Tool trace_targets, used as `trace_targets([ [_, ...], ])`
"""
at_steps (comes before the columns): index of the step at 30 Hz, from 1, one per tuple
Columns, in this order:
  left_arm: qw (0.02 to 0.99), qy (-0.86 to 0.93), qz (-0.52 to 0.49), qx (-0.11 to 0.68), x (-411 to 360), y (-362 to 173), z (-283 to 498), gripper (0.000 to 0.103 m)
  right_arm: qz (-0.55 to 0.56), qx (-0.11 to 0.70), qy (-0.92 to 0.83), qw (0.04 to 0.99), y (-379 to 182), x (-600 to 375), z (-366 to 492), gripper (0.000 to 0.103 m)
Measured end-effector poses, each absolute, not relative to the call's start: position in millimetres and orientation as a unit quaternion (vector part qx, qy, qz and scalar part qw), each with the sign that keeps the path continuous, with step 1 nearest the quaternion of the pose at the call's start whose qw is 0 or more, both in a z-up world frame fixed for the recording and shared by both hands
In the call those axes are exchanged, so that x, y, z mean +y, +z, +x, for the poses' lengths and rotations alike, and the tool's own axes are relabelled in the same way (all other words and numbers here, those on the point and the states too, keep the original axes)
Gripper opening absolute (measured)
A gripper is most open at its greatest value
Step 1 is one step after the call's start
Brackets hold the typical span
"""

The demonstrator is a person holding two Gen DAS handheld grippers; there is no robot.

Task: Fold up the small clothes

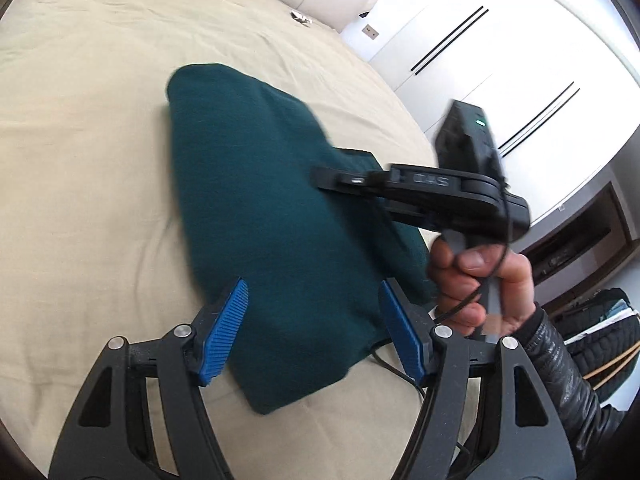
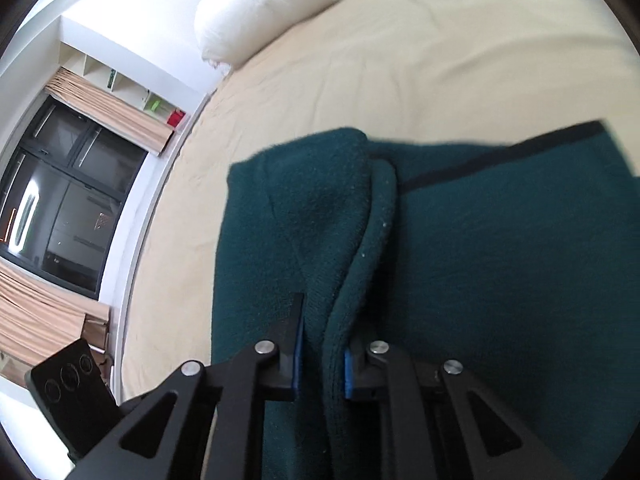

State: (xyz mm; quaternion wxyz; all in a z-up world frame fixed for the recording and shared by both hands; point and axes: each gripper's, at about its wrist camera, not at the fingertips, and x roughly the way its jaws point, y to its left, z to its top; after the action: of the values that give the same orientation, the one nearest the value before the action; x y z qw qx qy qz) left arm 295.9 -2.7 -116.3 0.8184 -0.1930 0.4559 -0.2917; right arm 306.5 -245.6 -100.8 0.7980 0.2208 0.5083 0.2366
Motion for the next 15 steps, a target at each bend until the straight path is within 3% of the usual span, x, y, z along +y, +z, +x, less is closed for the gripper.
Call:
trace_targets([
  [7, 0.815, -0.303, -0.172, 0.464, -25.0, -117.1, 310.8, 0.067, 0.248, 0.499, 0.177, 0.811, -101.6, -330.7, 288.8, 0.015],
  [15, 0.816, -0.327, -0.141, 0.456, -38.0, -102.2, 313.1, 0.067, 0.245, 0.497, 0.147, 0.819, -100.5, -364.6, 279.8, 0.015],
])
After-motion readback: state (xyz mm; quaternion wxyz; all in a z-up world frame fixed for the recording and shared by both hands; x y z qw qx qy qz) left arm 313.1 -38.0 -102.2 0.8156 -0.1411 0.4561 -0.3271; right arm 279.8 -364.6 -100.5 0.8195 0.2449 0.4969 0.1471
